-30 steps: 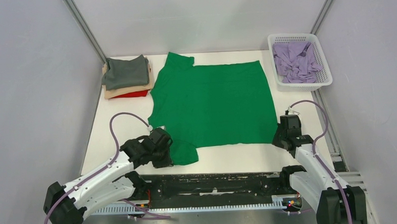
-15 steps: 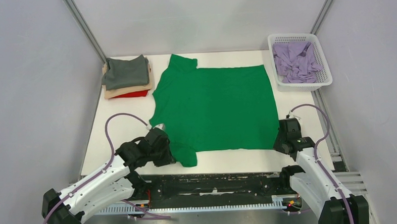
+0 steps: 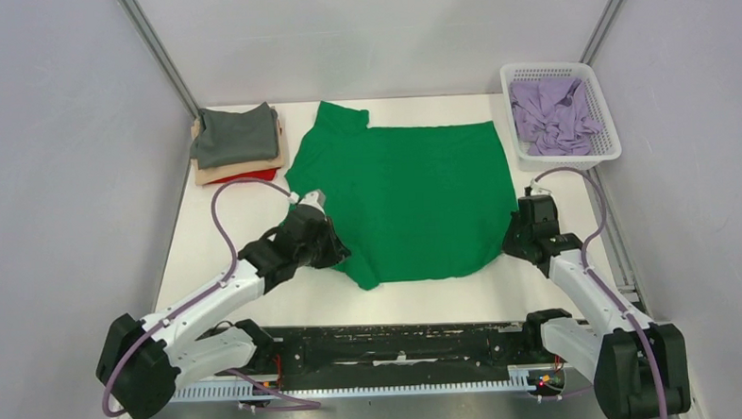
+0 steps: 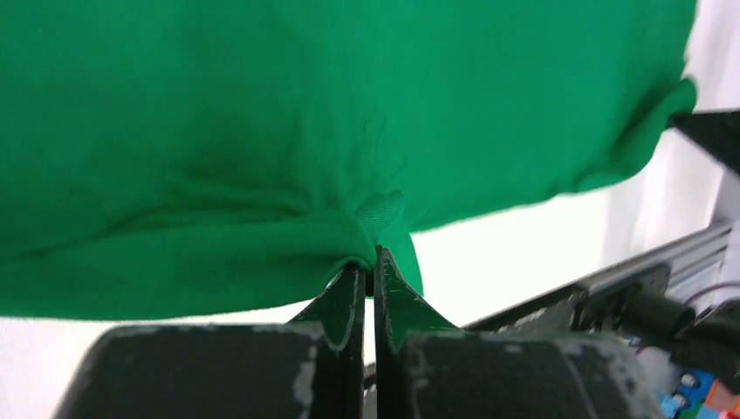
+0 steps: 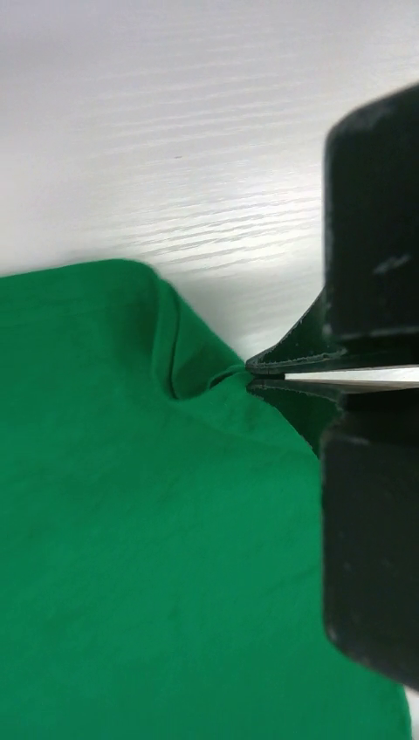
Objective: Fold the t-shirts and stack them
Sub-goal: Fold the flattened tshirt in 1/3 of the way
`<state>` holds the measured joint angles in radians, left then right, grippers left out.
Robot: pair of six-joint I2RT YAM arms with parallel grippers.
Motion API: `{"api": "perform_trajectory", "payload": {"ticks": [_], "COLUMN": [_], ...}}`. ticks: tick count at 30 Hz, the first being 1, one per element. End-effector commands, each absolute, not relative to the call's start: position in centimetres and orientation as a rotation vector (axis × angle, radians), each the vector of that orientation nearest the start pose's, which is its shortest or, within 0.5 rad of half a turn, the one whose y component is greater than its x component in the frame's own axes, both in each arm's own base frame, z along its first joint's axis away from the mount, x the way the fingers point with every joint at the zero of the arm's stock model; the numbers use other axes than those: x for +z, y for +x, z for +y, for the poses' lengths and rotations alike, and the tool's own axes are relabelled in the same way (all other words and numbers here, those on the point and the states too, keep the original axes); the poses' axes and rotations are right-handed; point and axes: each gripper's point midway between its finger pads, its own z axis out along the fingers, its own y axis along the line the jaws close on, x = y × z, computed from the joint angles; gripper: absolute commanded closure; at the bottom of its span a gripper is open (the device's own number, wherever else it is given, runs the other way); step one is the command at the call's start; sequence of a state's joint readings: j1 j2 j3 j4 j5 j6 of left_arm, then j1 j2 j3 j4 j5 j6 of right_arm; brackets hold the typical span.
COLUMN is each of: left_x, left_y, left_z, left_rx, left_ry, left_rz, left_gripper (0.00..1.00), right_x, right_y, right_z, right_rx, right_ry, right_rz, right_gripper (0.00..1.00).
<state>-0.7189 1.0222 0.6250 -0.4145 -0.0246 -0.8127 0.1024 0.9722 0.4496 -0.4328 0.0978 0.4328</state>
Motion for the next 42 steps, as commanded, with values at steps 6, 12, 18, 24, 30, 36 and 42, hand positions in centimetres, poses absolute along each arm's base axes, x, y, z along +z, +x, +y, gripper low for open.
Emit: {"api": "perform_trajectory", "payload": {"ticks": [6,12,18,24,30,36,42], "left_x": [17.3,18.0,18.5,18.0,16.0,12.2,14.9], "left_y": [30.5,34.0,36.9,39.6,42.4,46.4,50.2], "left_z": [-19.2,-17.3,-16.5,-16.8,-16.2,-14.8,-13.6], "left_rx": [-0.744,-0.707,-0.643,-0.600,-0.518,-0.442,-0.483], "left_ry": [-0.233,-0.269,-0.246,-0.172,-0.142,-0.161,-0.203], "left_rz": [2.139,2.096,2.060,2.072,2.113,2.227,2.201], "left_gripper": [0.98,0.98,0.98,0.98,0.97,0.90,0.00], "right_x": [9.3,11.2,11.3,11.0,10.4,9.2,11.3], "right_y": [30.0,32.6,34.5,36.2,37.7,39.6,42.0], "right_z": [1.8,0.4,-0.1,0.0,-0.3,-1.6,-1.4], "right_rx": [0.070,-0.017,-0.063,-0.056,-0.081,-0.163,-0.148], "right_ry": [0.444,0.492,0.504,0.519,0.530,0.543,0.498], "right_rz": [2.252,2.184,2.183,2.170,2.170,2.157,2.140], "right_gripper": [1.00,1.00,1.00,1.00,1.00,0.92,0.23]}}
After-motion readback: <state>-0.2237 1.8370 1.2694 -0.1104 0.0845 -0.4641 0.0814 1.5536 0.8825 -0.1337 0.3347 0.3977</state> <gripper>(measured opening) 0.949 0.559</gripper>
